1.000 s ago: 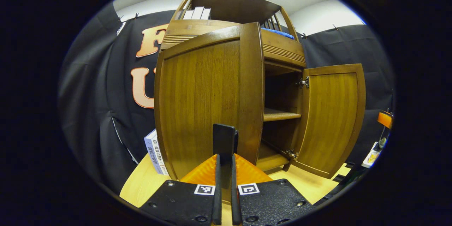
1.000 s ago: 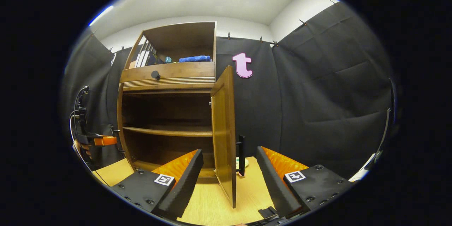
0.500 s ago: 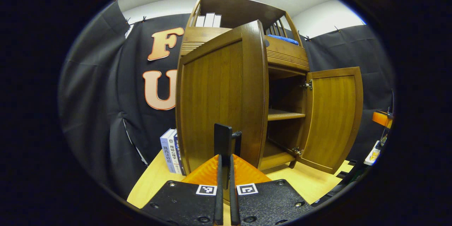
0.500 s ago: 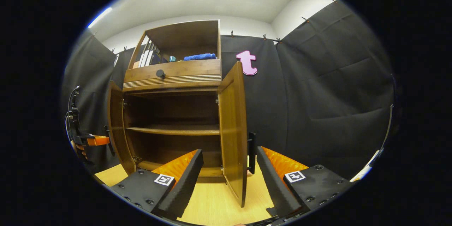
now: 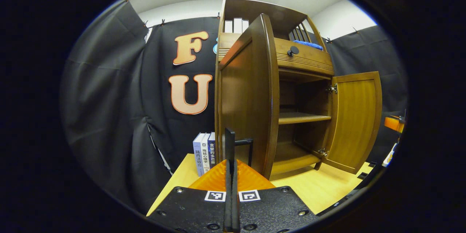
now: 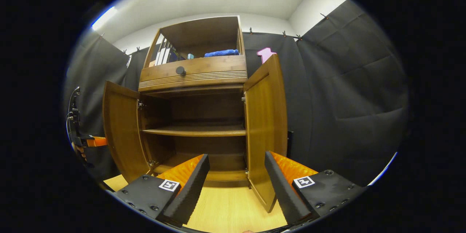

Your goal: Open the right door of the double-door shoe cabinet with the right hand, and open the left door with the left hand.

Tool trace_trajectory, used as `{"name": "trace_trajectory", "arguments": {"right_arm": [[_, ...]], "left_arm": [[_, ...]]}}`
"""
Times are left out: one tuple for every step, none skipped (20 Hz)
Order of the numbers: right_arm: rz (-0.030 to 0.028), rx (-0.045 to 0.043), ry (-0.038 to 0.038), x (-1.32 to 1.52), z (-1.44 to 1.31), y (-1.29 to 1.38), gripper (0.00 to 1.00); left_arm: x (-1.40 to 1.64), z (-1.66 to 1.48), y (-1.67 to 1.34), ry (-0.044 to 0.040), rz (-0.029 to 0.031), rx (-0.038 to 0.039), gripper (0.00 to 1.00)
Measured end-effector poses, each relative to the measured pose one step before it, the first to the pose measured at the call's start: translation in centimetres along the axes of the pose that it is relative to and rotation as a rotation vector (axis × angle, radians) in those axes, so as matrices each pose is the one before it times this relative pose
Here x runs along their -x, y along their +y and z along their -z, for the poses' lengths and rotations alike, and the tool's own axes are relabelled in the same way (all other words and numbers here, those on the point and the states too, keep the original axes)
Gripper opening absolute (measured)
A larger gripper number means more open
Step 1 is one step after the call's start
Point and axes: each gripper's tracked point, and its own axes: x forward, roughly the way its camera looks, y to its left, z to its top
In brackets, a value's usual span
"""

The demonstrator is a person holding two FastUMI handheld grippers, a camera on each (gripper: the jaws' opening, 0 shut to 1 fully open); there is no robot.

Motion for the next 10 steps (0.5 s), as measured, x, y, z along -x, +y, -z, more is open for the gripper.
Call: {"name": "trace_trajectory", "arguments": {"right_arm": [[-0.00477, 0.00029, 0.00314, -0.276, 0.038, 0.452, 0.98], [-0.00386, 0.00063, 0.00354, -0.208, 0.151, 0.340, 0.98], [-0.00183, 0.00045, 0.00233, 0.643, -0.344, 0.219, 0.98], [-0.00049, 0.00010, 0.00140, -0.186, 0.051, 0.223, 0.98], [-0.00043, 0.00061, 0.00151, -0.045, 0.031, 0.184, 0.98], [-0.00058, 0.00093, 0.00164, -0.165, 0.067, 0.271, 0.98], [-0.00175, 0.00065, 0.00100, -0.124, -0.055, 0.232, 0.98], [-0.00318, 0.00031, 0.00090, -0.197, 0.016, 0.324, 0.98], [-0.00374, 0.00047, 0.00185, 0.045, 0.178, 0.246, 0.98], [-0.00391, 0.00089, 0.00392, 0.036, 0.197, 0.261, 0.98]], "left_arm": [[0.035, 0.007, 0.244, 0.00305, 0.00241, -0.00169, 0.00], [0.074, -0.008, 0.560, 0.00063, -0.00503, -0.01232, 0.00], [0.098, -0.045, 0.537, -0.00230, -0.00625, -0.01261, 0.00], [-0.019, -0.014, 0.425, -0.00234, -0.00516, -0.00623, 0.00], [0.103, -0.033, 0.548, -0.00088, -0.00513, 0.00356, 0.00], [0.017, -0.003, 0.389, 0.00211, -0.00156, 0.01186, 0.00], [0.036, -0.018, 0.087, 0.00287, 0.00954, 0.00779, 0.00], [0.105, -0.005, 0.067, 0.00099, 0.00818, 0.00418, 0.00], [0.057, -0.036, 0.094, 0.00074, 0.00427, -0.00137, 0.00], [-0.106, -0.048, 0.102, -0.00051, 0.00451, -0.00540, 0.00]]}}
